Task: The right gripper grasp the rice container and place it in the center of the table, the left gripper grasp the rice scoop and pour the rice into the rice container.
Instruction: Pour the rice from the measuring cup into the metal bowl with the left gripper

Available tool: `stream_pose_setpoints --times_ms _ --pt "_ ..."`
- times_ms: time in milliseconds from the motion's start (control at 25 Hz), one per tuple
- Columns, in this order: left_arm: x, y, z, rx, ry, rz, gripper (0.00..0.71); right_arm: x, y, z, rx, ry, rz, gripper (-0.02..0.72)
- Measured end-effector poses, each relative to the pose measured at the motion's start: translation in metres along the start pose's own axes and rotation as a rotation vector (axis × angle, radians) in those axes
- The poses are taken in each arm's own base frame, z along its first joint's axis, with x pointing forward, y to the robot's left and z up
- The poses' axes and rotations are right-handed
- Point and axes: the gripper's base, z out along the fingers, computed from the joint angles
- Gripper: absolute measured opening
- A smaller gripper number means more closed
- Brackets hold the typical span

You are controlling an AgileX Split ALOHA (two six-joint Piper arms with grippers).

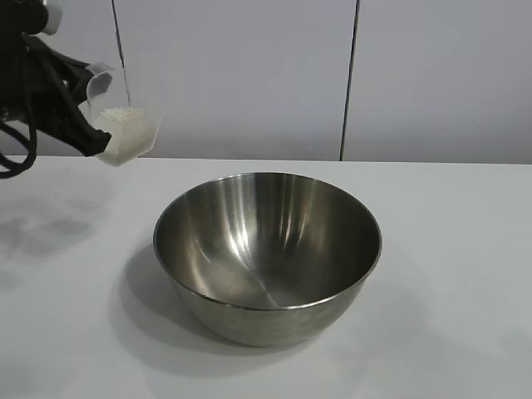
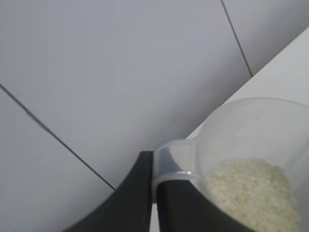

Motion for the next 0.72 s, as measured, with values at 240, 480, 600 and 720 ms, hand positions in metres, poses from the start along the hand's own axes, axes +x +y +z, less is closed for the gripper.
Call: stream_pose_setpoints --times_ms 240,480,600,720 --pt "-0.029 -0.029 0.023 0.080 -0.124 0.548 0.008 0.000 0.000 0.000 0.000 0.000 0.000 0.621" --pt "-0.029 -0.068 0.044 0.144 -0.281 1.002 0.008 0.000 0.000 0.000 0.000 -0.001 0.000 0.621" --pt "-0.037 -0.069 0.047 0.130 -0.353 1.121 0.008 0.000 0.000 0.000 0.000 -0.001 0.000 0.621" --pt "-0.045 -0.062 0.050 0.094 -0.407 1.223 0.008 0.000 0.000 0.000 0.000 -0.001 0.000 0.621"
